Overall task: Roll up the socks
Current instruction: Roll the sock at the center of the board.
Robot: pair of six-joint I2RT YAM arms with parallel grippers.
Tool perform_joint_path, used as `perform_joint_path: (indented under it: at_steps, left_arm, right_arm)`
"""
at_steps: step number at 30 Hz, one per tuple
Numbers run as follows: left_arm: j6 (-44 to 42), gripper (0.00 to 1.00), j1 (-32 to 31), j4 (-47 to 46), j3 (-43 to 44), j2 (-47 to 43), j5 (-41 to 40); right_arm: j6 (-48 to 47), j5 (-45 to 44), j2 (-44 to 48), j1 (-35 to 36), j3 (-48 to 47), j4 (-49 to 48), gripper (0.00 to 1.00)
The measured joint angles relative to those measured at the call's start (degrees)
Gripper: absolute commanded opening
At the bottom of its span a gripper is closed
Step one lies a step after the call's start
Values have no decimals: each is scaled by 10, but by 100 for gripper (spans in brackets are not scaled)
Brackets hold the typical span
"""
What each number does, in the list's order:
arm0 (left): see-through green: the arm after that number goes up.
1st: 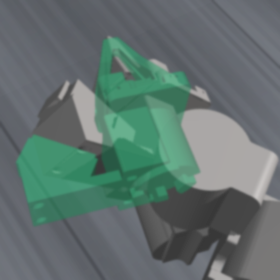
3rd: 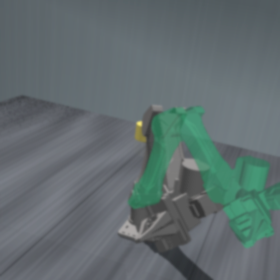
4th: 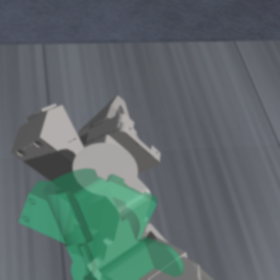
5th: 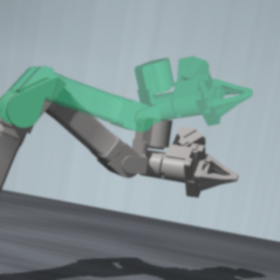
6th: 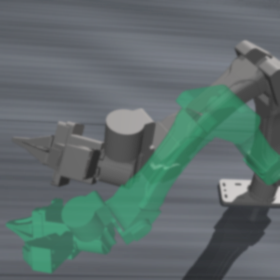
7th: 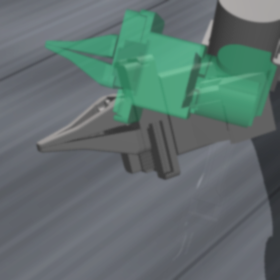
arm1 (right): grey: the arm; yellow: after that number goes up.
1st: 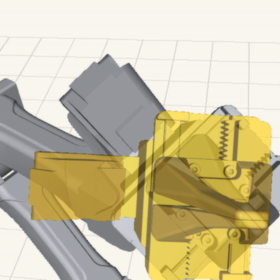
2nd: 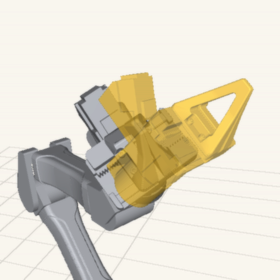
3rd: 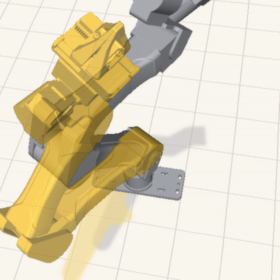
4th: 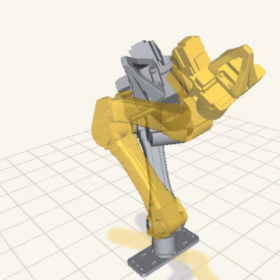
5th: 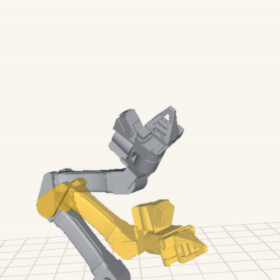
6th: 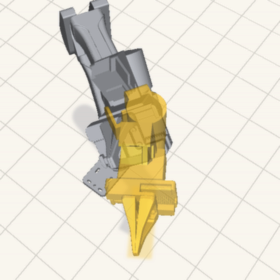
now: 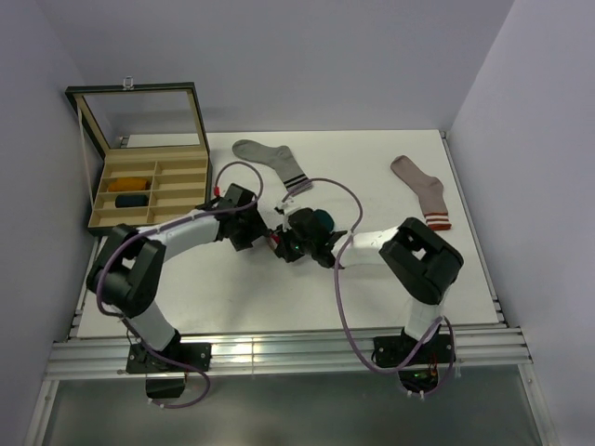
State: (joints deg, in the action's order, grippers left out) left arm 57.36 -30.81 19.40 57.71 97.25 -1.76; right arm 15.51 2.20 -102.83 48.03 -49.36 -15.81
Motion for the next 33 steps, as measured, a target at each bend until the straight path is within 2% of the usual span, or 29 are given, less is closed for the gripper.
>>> perform_joint_path:
  at_steps: [8,14,23,33]
  left_arm:
    - [56,68,16,-118,-118,-113,15]
    - [78,65,15,-199,-172,-117,49]
    - [83,62,0,-249,-172,-63,69]
    - [85,56,0,-283,-161,-28,67]
  right_arm:
    - [106,247,-17,-124,28,-44,0]
    - [209,402,-87,-183,33,-139,0]
    - [297,495,-142,-208,32,-210,1]
    - [320,531,-163,-219,16,-204,2]
